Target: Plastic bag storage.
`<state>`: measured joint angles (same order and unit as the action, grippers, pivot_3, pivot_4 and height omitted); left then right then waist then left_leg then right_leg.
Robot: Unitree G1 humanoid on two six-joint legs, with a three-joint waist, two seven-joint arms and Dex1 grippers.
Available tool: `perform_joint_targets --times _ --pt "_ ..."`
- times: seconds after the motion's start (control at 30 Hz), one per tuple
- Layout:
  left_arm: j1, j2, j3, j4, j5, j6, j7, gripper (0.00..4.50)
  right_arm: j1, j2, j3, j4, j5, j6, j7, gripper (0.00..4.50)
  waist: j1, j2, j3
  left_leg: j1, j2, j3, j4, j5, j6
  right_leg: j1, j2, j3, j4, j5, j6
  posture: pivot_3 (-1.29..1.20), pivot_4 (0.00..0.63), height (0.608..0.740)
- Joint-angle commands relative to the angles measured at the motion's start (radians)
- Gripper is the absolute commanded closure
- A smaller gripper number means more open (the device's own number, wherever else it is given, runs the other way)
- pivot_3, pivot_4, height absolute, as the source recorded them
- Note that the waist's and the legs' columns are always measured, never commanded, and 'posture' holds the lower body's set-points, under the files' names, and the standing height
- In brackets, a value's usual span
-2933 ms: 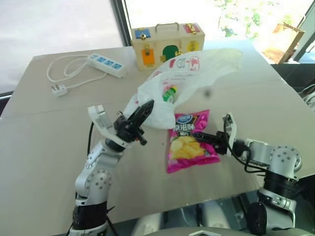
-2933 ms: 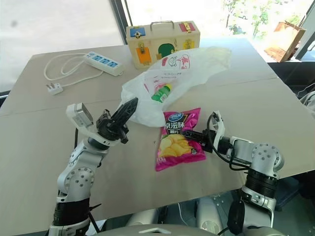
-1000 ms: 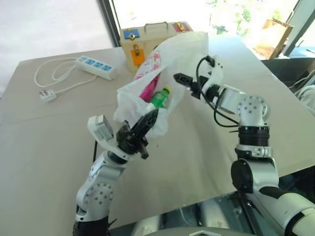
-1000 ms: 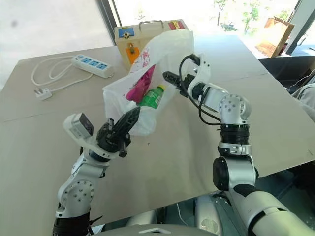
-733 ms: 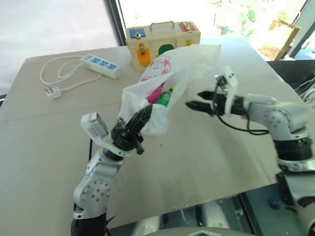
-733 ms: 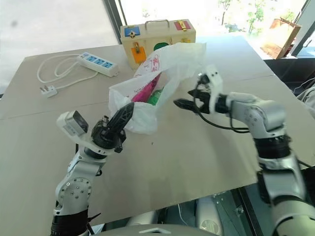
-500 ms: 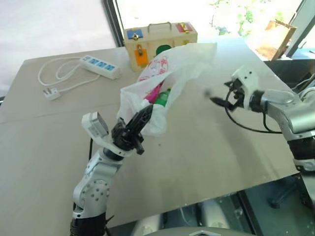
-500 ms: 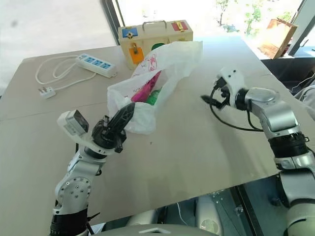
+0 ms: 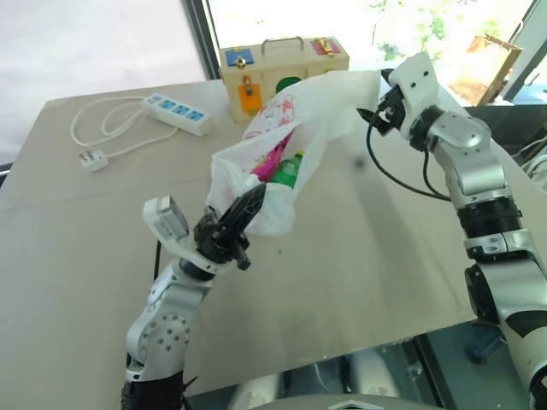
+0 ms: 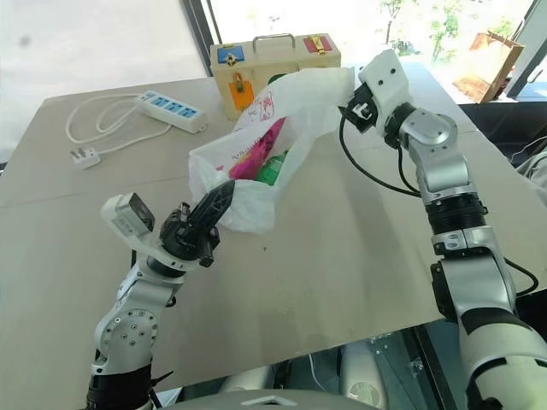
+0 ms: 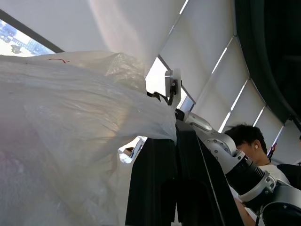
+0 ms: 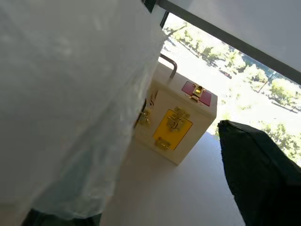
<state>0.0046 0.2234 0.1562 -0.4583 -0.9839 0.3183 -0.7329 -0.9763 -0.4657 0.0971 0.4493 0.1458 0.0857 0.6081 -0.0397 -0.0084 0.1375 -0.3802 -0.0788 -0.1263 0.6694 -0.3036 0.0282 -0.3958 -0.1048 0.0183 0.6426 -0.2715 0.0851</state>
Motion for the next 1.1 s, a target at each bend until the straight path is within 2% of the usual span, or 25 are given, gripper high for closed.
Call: perform_joint_targets --times 0.03,0.13,0.17,0.23,0.37,0.43,0.53,0.7,0.83,0.9,1.0,1.1 --pt "0.009 0.001 0.006 -0.035 -0.006 -0.016 0.002 4.50 0.022 -0.024 -0.059 -0.093 0.066 0.033 0.078 2.98 -0.002 0.000 0.000 0.000 0.000 0.000 0.000 0.000 0.000 0.000 0.000 0.000 0.000 0.000 0.000 0.00 0.150 0.740" --pt "0.015 0.009 0.007 -0.036 -0.010 -0.008 -0.002 4.50 0.042 -0.034 -0.087 -0.161 0.117 0.099 0.125 4.41 -0.001 0.000 0.000 0.000 0.000 0.000 0.000 0.000 0.000 0.000 0.000 0.000 0.000 0.000 0.000 0.00 0.150 0.740" --pt "0.015 0.014 0.008 -0.036 -0.011 -0.006 -0.004 4.50 0.051 -0.039 -0.093 -0.191 0.144 0.145 0.148 4.46 -0.001 0.000 0.000 0.000 0.000 0.000 0.000 0.000 0.000 0.000 0.000 0.000 0.000 0.000 0.000 0.00 0.150 0.740" --pt "0.012 0.032 0.016 -0.033 -0.014 0.002 -0.010 4.50 0.073 -0.059 -0.101 -0.258 0.199 0.250 0.194 4.46 -0.001 0.000 0.000 0.000 0.000 0.000 0.000 0.000 0.000 0.000 0.000 0.000 0.000 0.000 0.000 0.00 0.150 0.740" --pt "-0.074 0.138 0.109 -0.015 -0.074 0.034 -0.003 4.50 0.101 -0.120 -0.146 -0.399 0.382 0.563 0.262 4.46 0.002 0.000 0.000 -0.001 0.000 -0.003 0.000 0.000 0.000 0.000 0.000 -0.001 0.001 0.000 0.000 0.00 0.150 0.740" --pt "-0.184 0.205 0.179 0.024 -0.129 0.053 0.022 4.50 0.066 -0.113 -0.207 -0.415 0.484 0.681 0.245 4.46 0.004 0.000 0.000 0.000 0.000 -0.002 0.001 0.000 0.000 0.000 0.000 0.000 0.001 0.000 0.000 0.00 0.150 0.740" --pt "-0.390 0.302 0.257 0.127 -0.202 0.086 0.068 4.50 -0.038 -0.057 -0.324 -0.360 0.605 0.795 0.139 4.46 0.004 0.000 0.002 -0.002 0.000 -0.005 0.003 0.000 -0.001 0.000 0.000 -0.003 0.002 0.000 0.000 0.00 0.150 0.740" --pt "-0.832 0.457 0.297 0.502 -0.175 0.106 -0.016 4.50 -0.213 0.032 -0.469 -0.271 0.772 0.889 0.014 4.46 -0.003 -0.002 0.002 -0.002 -0.003 -0.007 0.001 0.000 -0.001 0.000 0.000 -0.004 0.003 0.000 0.000 0.00 0.150 0.740" --pt "-1.066 0.487 0.287 0.766 -0.085 0.066 -0.087 4.50 -0.284 0.066 -0.512 -0.220 0.820 0.898 -0.050 4.46 -0.007 -0.002 0.001 -0.002 -0.006 -0.012 0.002 0.000 0.000 -0.002 -0.003 -0.010 0.007 0.000 0.000 0.00 0.150 0.740" --pt "-1.185 0.493 0.281 0.916 -0.024 0.018 -0.125 4.50 -0.319 0.072 -0.527 -0.180 0.818 0.872 -0.076 4.46 -0.011 -0.003 0.002 -0.003 -0.009 -0.014 0.003 0.000 0.001 -0.008 -0.005 -0.013 0.016 0.000 0.000 0.00 0.150 0.740" --pt "-1.292 0.489 0.283 1.073 0.050 -0.040 -0.178 4.50 -0.344 0.074 -0.532 -0.157 0.813 0.843 -0.097 4.46 -0.023 -0.003 0.002 -0.012 -0.011 -0.021 0.005 0.000 0.001 -0.016 -0.010 -0.023 0.021 0.000 0.000 0.00 0.150 0.740" --pt "-1.316 0.473 0.311 1.126 0.040 0.008 -0.205 4.50 -0.332 0.097 -0.532 -0.190 0.829 0.840 -0.128 4.46 -0.035 -0.003 0.002 -0.014 -0.016 -0.029 0.006 -0.001 0.001 -0.018 -0.016 -0.025 0.021 0.000 0.000 0.00 0.150 0.740"
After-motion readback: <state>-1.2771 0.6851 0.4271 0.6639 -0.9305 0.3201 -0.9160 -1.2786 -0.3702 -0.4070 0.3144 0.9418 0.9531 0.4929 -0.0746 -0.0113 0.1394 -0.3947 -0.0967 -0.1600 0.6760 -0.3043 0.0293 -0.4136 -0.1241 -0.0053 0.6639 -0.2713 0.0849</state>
